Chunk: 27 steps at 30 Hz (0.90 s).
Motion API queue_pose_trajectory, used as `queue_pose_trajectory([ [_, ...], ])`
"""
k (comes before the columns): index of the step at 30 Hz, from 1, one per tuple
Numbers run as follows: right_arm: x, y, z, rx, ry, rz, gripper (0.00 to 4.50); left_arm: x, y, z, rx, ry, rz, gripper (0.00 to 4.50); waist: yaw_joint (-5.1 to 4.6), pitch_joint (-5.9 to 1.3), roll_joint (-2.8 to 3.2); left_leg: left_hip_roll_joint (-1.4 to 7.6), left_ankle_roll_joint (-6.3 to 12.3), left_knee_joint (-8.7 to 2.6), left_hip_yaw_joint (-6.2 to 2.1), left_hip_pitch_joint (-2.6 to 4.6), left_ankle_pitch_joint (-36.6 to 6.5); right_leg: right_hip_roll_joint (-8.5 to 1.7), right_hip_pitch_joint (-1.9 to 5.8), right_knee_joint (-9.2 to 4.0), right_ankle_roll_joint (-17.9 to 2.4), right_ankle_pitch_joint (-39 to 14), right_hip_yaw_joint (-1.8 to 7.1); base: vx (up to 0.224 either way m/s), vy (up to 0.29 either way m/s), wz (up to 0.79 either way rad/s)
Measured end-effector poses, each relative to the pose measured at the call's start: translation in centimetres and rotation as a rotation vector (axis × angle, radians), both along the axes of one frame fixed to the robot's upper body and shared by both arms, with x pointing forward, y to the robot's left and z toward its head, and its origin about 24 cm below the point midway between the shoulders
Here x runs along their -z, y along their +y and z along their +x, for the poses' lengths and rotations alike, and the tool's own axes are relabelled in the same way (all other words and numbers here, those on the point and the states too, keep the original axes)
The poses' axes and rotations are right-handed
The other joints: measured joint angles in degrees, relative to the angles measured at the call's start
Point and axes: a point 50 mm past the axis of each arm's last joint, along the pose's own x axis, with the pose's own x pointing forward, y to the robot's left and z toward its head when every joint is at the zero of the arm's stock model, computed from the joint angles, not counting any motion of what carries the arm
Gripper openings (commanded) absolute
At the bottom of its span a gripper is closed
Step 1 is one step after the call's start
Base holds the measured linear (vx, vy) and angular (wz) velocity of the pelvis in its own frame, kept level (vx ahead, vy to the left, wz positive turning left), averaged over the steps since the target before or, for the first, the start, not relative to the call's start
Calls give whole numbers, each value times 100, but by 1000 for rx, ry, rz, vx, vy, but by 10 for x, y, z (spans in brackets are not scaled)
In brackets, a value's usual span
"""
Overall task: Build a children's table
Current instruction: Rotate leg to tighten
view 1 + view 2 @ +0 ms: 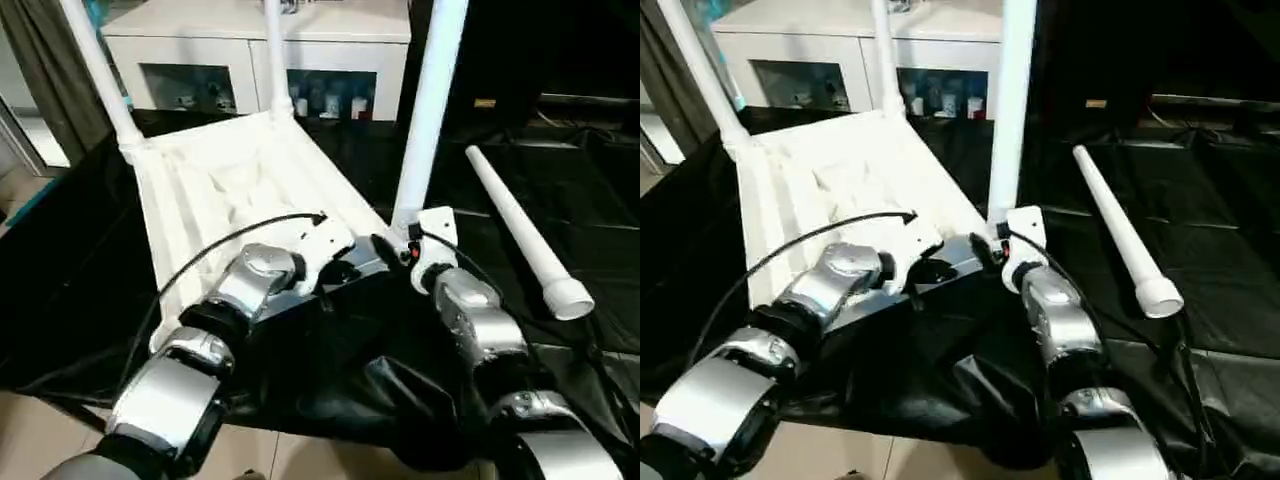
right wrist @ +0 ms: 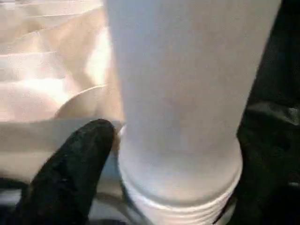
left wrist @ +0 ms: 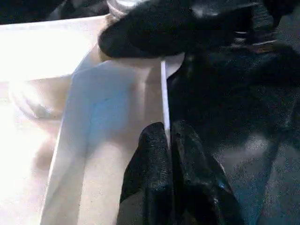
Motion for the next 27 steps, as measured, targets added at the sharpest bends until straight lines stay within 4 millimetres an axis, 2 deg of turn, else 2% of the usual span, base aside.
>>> queue_pose_trajectory([
  [3, -2, -11, -8, -146, -8, -31, 392, -1, 11, -3, 69, 3, -3, 0, 28, 0, 4, 3, 24, -1, 0, -15, 13, 1, -18, 0, 0, -6, -1, 0, 0, 0],
  [6, -6, -15, -12, -240, -15, -49, 392, -3, 18, -6, 130, 1, 0, 0, 37, 0, 5, 4, 27, 1, 0, -45, 12, 1, -35, 0, -1, -7, -3, 0, 0, 0],
  [10, -9, -21, -21, -403, -2, -73, 392, -3, 31, -12, 214, 33, -2, 0, 95, 1, 5, 5, 30, 8, 1, -55, 10, -2, -42, -3, -2, -8, -5, 0, 0, 0],
  [16, -12, -25, -27, -519, 35, -63, 392, -4, 43, -18, 282, 66, -2, 0, 152, 2, 5, 8, 32, 19, 1, -54, 11, -3, -48, 2, -3, -8, -5, 0, 0, 0],
  [27, -12, -20, -30, -565, 53, -21, 294, -5, 47, -20, 292, 73, -4, 0, 163, 2, 4, 9, 35, 21, 1, -57, 13, -2, -50, 1, -2, -8, -6, 0, 0, 0],
])
